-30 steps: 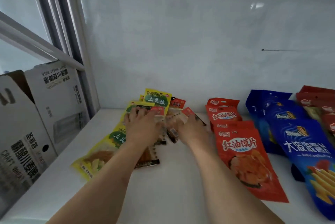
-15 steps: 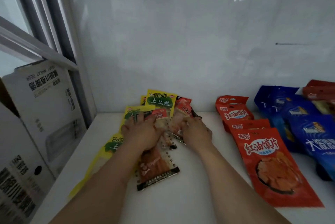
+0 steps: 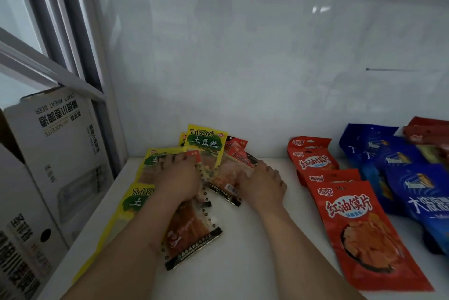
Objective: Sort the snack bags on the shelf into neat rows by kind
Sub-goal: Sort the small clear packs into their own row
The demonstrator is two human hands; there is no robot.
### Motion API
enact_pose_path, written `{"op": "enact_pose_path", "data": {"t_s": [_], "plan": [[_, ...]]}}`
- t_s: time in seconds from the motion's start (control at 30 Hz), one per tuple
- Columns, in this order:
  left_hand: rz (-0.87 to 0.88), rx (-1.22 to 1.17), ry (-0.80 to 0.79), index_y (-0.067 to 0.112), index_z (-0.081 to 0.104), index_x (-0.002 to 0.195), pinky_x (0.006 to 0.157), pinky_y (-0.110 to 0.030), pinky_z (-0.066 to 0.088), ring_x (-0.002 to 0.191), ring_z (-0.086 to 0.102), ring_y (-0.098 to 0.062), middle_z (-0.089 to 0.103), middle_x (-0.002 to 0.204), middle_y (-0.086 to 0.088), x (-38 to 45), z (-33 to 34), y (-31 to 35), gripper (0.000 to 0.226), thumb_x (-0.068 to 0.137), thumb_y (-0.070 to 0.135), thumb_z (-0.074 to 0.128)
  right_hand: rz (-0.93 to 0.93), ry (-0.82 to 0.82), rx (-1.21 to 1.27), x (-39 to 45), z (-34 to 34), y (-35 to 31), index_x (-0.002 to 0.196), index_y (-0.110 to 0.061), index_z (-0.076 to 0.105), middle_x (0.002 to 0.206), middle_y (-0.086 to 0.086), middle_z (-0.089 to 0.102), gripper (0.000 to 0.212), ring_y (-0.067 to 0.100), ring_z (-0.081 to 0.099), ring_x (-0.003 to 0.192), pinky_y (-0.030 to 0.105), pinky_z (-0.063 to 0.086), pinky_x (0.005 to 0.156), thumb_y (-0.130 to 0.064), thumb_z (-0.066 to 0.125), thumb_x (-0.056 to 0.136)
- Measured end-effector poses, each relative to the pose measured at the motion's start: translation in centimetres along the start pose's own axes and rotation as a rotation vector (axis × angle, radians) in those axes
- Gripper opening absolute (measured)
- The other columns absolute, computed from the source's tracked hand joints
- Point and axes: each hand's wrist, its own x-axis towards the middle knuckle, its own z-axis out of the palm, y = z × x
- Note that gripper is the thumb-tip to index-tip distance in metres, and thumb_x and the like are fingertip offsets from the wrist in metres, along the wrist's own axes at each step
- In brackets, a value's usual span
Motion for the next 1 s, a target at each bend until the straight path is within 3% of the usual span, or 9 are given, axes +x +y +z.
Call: {"op": "enact_pose_path", "data": {"t_s": [0.07,0.17,0.33,0.43,0.5,0.63,0.8,0.9,1.0], "plan": [[0.047,-0.027,0.071,0.022,0.038,0.149,0.119,-0.048,0.019,0.146,0.023,-0.028,0.034,0.157,-0.002,-0.1,-0.1,1.2,0.051,0.101,0.038,0.041,0.039,-0.012,-0.003,-0.3,-0.2,0.0,0.153,-0.015,0.028,0.155,0.011,0.039,0.073,0.032,0.025,0.147,0.047,0.018,0.118,-0.058,0.038,0.095],[0.092,-0.041,0.075,0.021,0.037,0.149,0.119,-0.044,0.017,0.147,0.021,-0.025,0.034,0.158,-0.002,-0.3,0.6,2.7,0.058,0.098,0.050,0.042,-0.010,0.045,0.082,-0.3,-0.1,-0.1,0.151,-0.017,0.029,0.144,0.009,0.051,0.066,0.029,0.043,0.135,0.044,0.030,0.113,-0.045,0.048,0.095],[0.125,-0.054,0.079,0.018,0.029,0.154,0.121,-0.044,0.015,0.150,0.015,-0.025,0.033,0.160,-0.002,-0.2,2.0,2.9,0.071,0.096,0.058,0.043,0.033,0.071,0.738,0.0,-0.9,-0.5,0.158,-0.021,0.018,0.116,-0.002,0.064,0.072,0.018,0.065,0.098,0.029,0.053,0.077,-0.013,0.057,0.098],[0.132,-0.163,0.107,0.013,0.022,0.157,0.120,-0.039,0.019,0.150,0.016,-0.024,0.032,0.161,-0.005,-0.6,1.6,3.1,0.079,0.097,0.059,0.045,0.138,0.036,1.129,0.6,-1.6,-0.7,0.155,-0.017,0.027,0.100,0.000,0.066,0.070,0.022,0.068,0.096,0.038,0.057,0.087,-0.004,0.061,0.095],[0.118,-0.303,0.099,0.013,0.019,0.158,0.118,-0.039,0.024,0.149,0.020,-0.024,0.032,0.160,-0.006,-0.8,1.4,3.2,0.087,0.094,0.064,0.048,0.185,-0.044,1.322,0.8,-2.5,-0.8,0.152,-0.017,0.032,0.099,0.005,0.067,0.066,0.020,0.068,0.090,0.036,0.058,0.078,-0.001,0.060,0.095],[0.090,-0.592,0.072,0.018,0.015,0.159,0.108,-0.042,0.043,0.132,0.047,-0.022,0.048,0.147,-0.004,-0.5,1.6,3.2,0.096,0.088,0.063,0.060,0.157,-0.238,1.496,0.9,-4.0,-0.8,0.145,-0.019,0.042,0.104,0.009,0.071,0.055,0.018,0.069,0.083,0.037,0.056,0.077,0.000,0.059,0.096],[0.037,-1.025,0.082,0.033,0.044,0.136,0.073,-0.027,0.053,0.095,0.066,-0.016,0.064,0.110,0.003,-0.4,0.9,3.1,0.054,0.091,0.026,0.072,0.152,-0.388,1.554,1.2,-4.2,-1.3,0.121,-0.015,0.060,0.110,0.016,0.074,0.030,0.031,0.070,0.098,0.051,0.058,0.087,0.001,0.058,0.096],[-0.010,-1.177,0.028,0.022,0.066,0.111,0.089,-0.054,0.057,0.097,0.071,-0.032,0.071,0.108,-0.014,0.1,1.0,2.2,0.027,0.087,0.014,0.075,0.151,-0.404,1.494,1.7,-3.7,-1.4,0.117,-0.010,0.066,0.109,0.014,0.075,0.020,0.027,0.072,0.092,0.046,0.061,0.080,-0.012,0.056,0.100],[-0.060,-1.271,-0.041,0.013,0.073,0.104,0.093,-0.059,0.054,0.099,0.072,-0.032,0.076,0.105,-0.010,0.4,1.2,1.5,0.015,0.090,0.008,0.071,0.194,-0.274,1.322,2.2,-2.9,-1.5,0.105,-0.010,0.066,0.101,0.010,0.073,0.024,0.018,0.068,0.085,0.032,0.056,0.073,-0.030,0.053,0.103]]}}
